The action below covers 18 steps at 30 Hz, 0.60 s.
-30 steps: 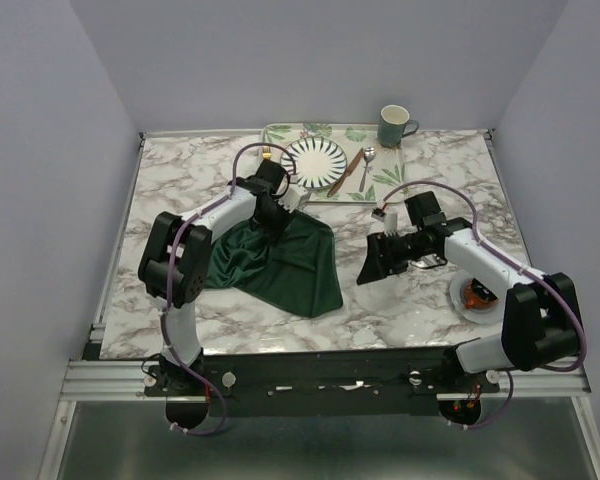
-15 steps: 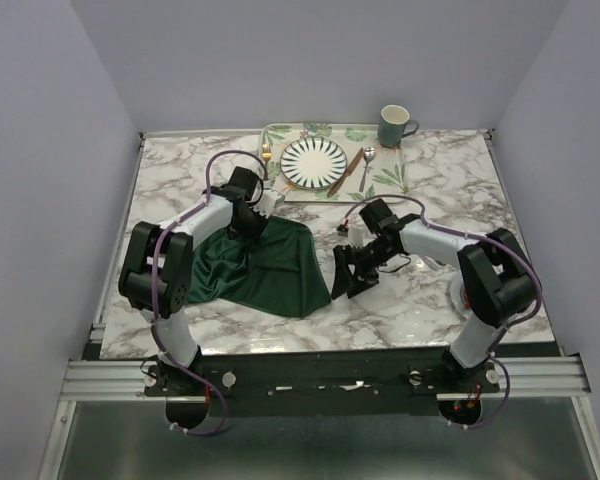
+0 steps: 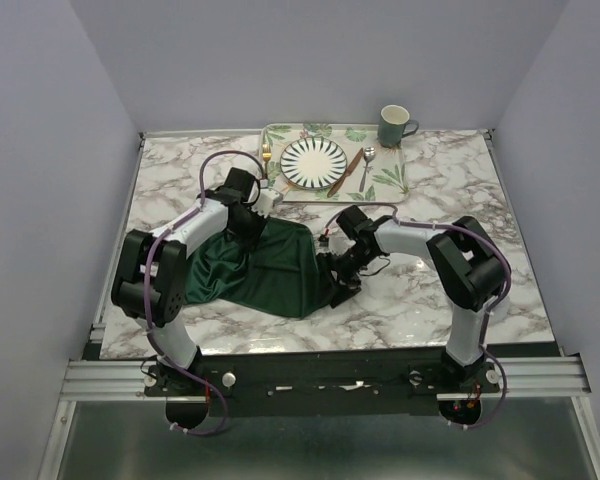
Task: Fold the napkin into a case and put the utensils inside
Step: Pick up the crumpled napkin from the center of the board.
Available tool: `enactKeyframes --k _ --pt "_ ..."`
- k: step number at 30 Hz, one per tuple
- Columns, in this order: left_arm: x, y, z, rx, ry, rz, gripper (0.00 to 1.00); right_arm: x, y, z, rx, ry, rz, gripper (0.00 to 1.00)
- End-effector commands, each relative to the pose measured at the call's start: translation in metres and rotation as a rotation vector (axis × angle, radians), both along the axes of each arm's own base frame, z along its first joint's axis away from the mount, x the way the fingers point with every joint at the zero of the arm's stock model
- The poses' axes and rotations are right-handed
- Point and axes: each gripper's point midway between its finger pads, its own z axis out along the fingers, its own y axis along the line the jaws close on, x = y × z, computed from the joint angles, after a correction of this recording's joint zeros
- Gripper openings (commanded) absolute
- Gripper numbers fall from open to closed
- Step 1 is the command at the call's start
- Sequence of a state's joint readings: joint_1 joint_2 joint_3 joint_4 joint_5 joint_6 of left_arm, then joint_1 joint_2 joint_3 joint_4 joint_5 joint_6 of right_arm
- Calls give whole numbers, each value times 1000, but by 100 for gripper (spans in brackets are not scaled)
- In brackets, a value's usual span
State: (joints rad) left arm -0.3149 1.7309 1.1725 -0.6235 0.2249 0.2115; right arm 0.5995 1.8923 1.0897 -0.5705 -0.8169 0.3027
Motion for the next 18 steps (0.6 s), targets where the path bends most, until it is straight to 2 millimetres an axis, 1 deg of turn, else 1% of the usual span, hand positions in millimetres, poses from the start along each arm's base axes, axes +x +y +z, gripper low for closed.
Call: enactKeyframes --k 1,2,4,5,6,8,9,10,11,12,13,14,15,16,17,18 --pt "-3 -5 14 -58 -25 5 22 -9 7 -2 3 73 -2 64" --pt "-4 -5 15 -60 -29 5 22 -10 7 -3 1 81 -4 61" --pt "-5 -3 15 -57 -33 1 22 -10 6 -5 -7 85 -8 47" --pt "-6 -3 18 -60 -39 -1 22 -8 6 -6 -14 76 -8 39" --pt "-8 -2 18 -62 -36 -1 22 -8 5 -6 -17 67 -9 25" --pt "-15 -3 24 -87 -32 -38 21 -5 1 -5 -26 31 -6 8" --pt "-19 -4 27 -99 -29 -61 21 -4 -1 2 -22 -3 -2 1" --pt "-24 -4 30 -119 -21 -84 21 0 -7 1 -54 -45 -4 1" --pt "-28 -4 40 -134 -44 -142 21 7 -15 5 -60 -97 0 0" --pt "-41 -6 43 -167 -10 -180 21 11 -23 15 -76 -139 -6 1" --pt "-48 -3 48 -180 -1 -206 22 20 -35 15 -123 -199 -18 0" --pt "-63 2 55 -183 22 -240 22 31 -49 18 -139 -241 -41 1" --pt "-68 6 58 -180 11 -282 21 32 -62 21 -163 -247 -48 1" --pt "-74 12 58 -167 11 -292 20 40 -76 28 -194 -306 -60 1" --pt "-78 22 65 -153 -18 -281 19 51 -94 30 -220 -343 -71 0" --pt "-86 30 58 -127 -18 -294 19 49 -106 34 -244 -338 -72 1"
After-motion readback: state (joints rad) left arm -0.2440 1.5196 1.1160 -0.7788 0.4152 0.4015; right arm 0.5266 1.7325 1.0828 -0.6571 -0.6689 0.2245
